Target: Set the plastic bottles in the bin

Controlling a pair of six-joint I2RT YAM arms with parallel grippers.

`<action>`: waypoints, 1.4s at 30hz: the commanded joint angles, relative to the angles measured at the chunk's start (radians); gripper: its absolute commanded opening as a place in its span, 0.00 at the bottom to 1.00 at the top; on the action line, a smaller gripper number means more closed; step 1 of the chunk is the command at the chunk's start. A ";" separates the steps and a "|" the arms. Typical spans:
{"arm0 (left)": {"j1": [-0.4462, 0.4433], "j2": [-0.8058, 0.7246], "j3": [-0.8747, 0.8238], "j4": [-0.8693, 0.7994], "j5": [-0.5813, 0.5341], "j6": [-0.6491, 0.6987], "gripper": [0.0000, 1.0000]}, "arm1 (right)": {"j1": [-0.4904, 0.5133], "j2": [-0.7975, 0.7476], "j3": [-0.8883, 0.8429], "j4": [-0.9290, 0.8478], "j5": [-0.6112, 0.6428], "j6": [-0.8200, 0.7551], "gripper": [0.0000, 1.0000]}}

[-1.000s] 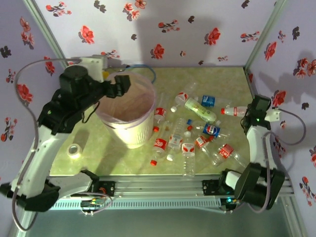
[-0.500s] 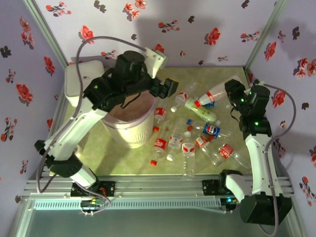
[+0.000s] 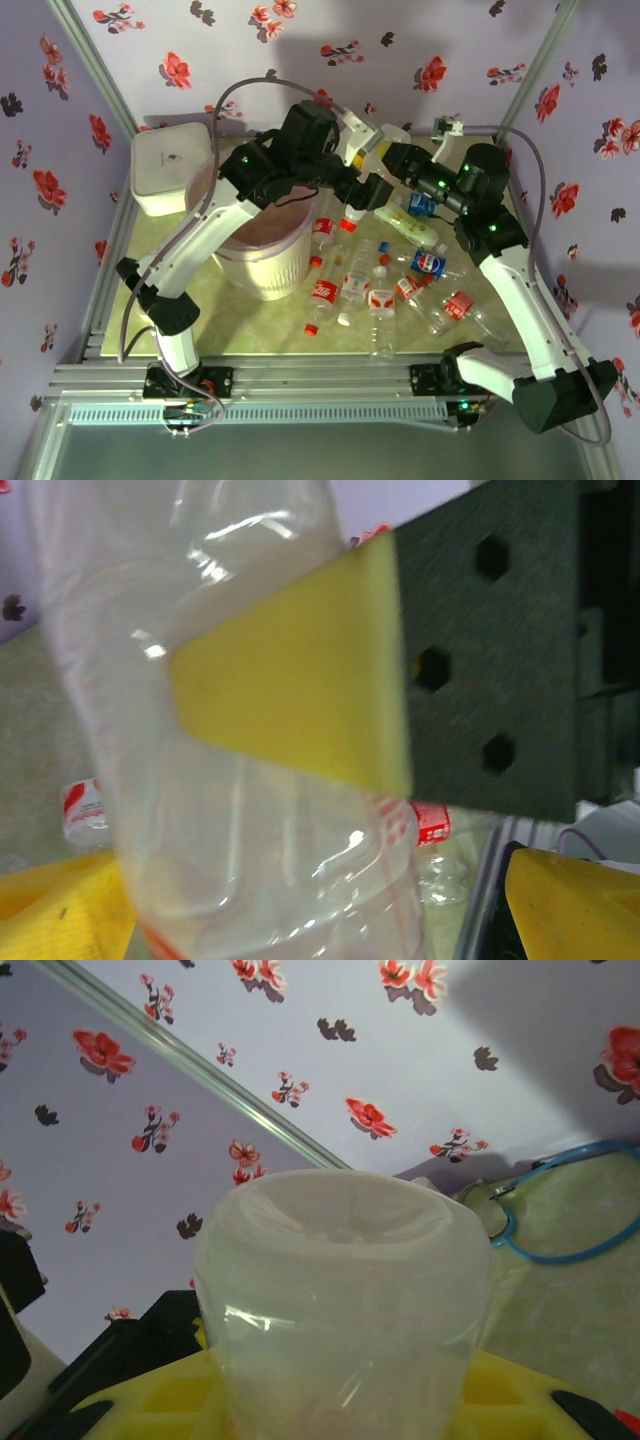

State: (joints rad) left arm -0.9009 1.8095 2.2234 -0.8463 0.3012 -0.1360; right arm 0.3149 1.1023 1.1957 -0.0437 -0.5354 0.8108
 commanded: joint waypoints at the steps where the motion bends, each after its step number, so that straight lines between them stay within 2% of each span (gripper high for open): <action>1: -0.007 -0.001 -0.003 0.013 0.067 -0.018 0.87 | 0.014 0.004 0.035 0.050 -0.002 -0.033 0.33; 13: 0.003 0.014 -0.024 0.051 0.067 -0.036 0.42 | 0.023 -0.005 0.021 0.107 0.032 -0.007 0.32; 15: 0.008 0.016 -0.028 0.064 0.068 -0.040 0.40 | 0.023 -0.005 0.021 0.105 0.041 -0.010 0.34; 16: 0.010 0.015 -0.032 0.069 0.068 -0.043 0.39 | 0.023 -0.005 0.022 0.104 0.043 -0.012 0.37; 17: 0.012 0.016 -0.036 0.075 0.068 -0.043 0.39 | 0.023 -0.005 0.022 0.098 0.050 -0.017 0.44; 20: 0.025 0.011 -0.044 0.079 0.054 -0.049 0.38 | 0.021 -0.009 0.051 0.005 0.105 -0.080 0.70; 24: 0.060 -0.026 -0.074 0.089 -0.008 -0.045 0.38 | 0.014 -0.056 0.103 -0.221 0.311 -0.253 0.99; 29: 0.105 -0.094 -0.088 0.079 -0.076 -0.012 0.36 | -0.042 -0.133 0.063 -0.365 0.490 -0.316 0.99; 35: 0.178 -0.219 -0.114 -0.030 -0.207 0.042 0.34 | -0.166 -0.166 -0.034 -0.451 0.483 -0.265 0.99; 42: 0.259 -0.398 -0.298 -0.169 -0.418 0.055 0.27 | -0.206 -0.122 -0.067 -0.542 0.547 -0.280 0.99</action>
State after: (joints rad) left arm -0.6582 1.4502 1.9877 -0.9165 0.0059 -0.1131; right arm 0.1188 0.9710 1.1301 -0.5289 -0.0418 0.5495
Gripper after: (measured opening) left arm 0.385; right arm 0.993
